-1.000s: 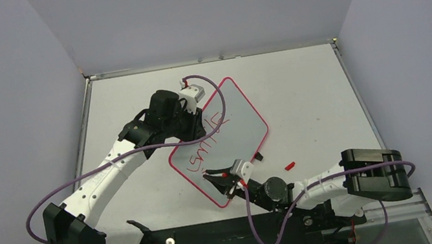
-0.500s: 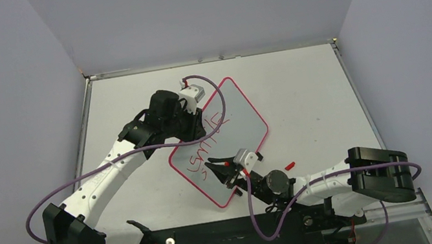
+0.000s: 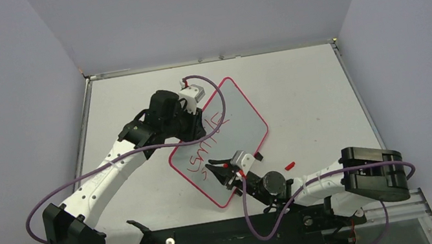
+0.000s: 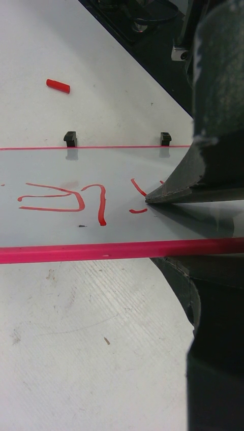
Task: Write a sentence on the whiteboard
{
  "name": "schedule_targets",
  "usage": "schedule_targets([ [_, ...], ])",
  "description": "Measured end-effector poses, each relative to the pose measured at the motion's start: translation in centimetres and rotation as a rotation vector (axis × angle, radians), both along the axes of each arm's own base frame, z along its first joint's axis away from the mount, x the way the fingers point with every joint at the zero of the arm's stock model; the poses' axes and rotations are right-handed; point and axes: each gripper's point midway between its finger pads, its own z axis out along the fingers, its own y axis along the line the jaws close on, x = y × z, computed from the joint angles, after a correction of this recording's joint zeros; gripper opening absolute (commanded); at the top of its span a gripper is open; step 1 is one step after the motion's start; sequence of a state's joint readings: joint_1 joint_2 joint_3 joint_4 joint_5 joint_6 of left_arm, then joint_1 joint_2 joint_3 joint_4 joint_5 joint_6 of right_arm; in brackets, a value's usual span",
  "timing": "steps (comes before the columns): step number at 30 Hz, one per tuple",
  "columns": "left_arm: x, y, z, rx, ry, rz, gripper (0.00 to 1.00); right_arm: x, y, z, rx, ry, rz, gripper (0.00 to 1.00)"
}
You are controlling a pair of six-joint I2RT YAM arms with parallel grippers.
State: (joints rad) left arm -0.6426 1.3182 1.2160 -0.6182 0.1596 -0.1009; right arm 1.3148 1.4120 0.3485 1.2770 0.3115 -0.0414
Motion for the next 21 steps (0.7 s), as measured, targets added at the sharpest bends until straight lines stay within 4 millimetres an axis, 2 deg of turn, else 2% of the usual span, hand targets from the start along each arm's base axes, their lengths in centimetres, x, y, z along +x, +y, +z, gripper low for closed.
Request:
schedule_targets([
  [9,0.0,0.0,0.0,0.002,0.0,0.002,0.0,0.6,-0.2,-0.2,0.013,0.006,-0.031,0.0],
  [17,0.0,0.1,-0.1,0.002,0.0,0.003,0.0,2.6,-1.5,0.1,0.041,0.012,-0.131,0.0],
  [21,0.0,0.1,-0.1,0.002,0.0,0.003,0.0,2.8,-1.7,0.2,0.035,0.008,-0.142,0.0],
])
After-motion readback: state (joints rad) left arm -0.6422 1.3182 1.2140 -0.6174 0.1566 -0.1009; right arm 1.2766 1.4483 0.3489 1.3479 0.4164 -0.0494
